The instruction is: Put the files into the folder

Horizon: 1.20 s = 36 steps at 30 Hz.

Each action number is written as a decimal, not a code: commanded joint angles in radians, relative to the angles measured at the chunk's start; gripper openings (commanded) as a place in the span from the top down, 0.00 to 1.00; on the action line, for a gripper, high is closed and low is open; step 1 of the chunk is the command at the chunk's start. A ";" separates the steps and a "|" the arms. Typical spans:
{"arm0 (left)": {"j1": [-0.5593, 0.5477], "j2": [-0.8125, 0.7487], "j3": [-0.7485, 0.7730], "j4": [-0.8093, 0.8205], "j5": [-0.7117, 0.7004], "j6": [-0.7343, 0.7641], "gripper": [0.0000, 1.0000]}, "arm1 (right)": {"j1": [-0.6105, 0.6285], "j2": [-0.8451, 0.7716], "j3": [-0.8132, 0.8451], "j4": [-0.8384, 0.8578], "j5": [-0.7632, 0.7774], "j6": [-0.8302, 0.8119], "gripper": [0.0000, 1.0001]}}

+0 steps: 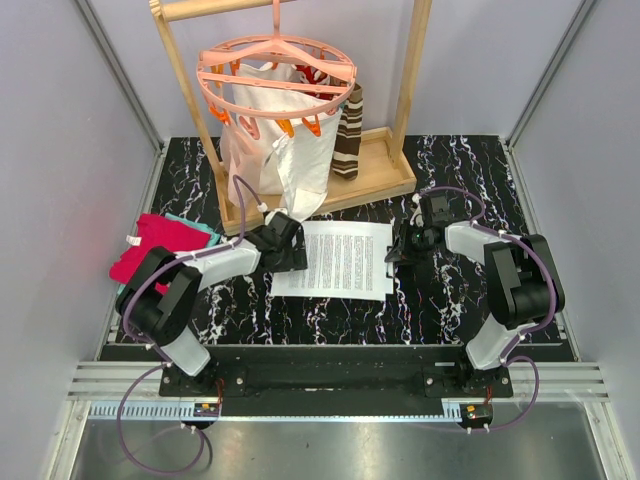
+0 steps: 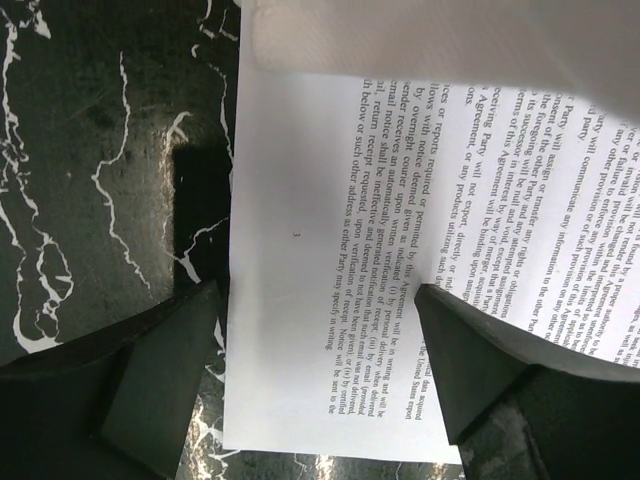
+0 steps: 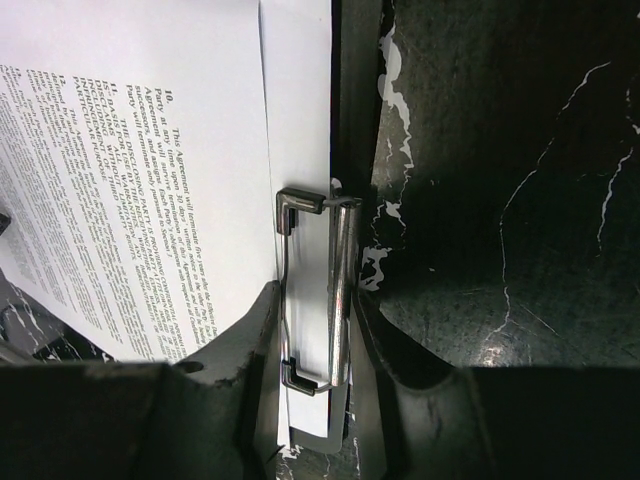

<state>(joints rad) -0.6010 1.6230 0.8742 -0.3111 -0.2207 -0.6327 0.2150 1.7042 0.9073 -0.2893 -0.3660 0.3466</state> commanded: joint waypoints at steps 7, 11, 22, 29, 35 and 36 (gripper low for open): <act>-0.020 0.060 0.057 0.007 0.063 -0.045 0.11 | 0.000 0.006 -0.028 0.030 -0.073 0.040 1.00; -0.046 0.054 0.063 0.013 0.064 -0.044 0.11 | 0.000 0.003 -0.036 0.033 -0.074 0.032 1.00; -0.049 0.022 0.103 0.023 0.098 0.108 0.01 | 0.001 -0.003 -0.008 -0.043 -0.030 -0.026 1.00; -0.077 0.031 0.134 0.061 0.185 0.097 0.01 | 0.006 -0.015 0.031 -0.116 0.033 -0.061 1.00; -0.109 0.038 0.157 0.078 0.216 0.076 0.01 | 0.029 -0.017 0.065 -0.171 0.085 -0.069 1.00; -0.115 0.037 0.158 0.078 0.216 0.071 0.01 | 0.035 -0.012 0.068 -0.174 0.094 -0.069 1.00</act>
<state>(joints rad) -0.6746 1.6665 0.9676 -0.3428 -0.1093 -0.5419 0.2108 1.6993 0.9436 -0.3950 -0.2909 0.2981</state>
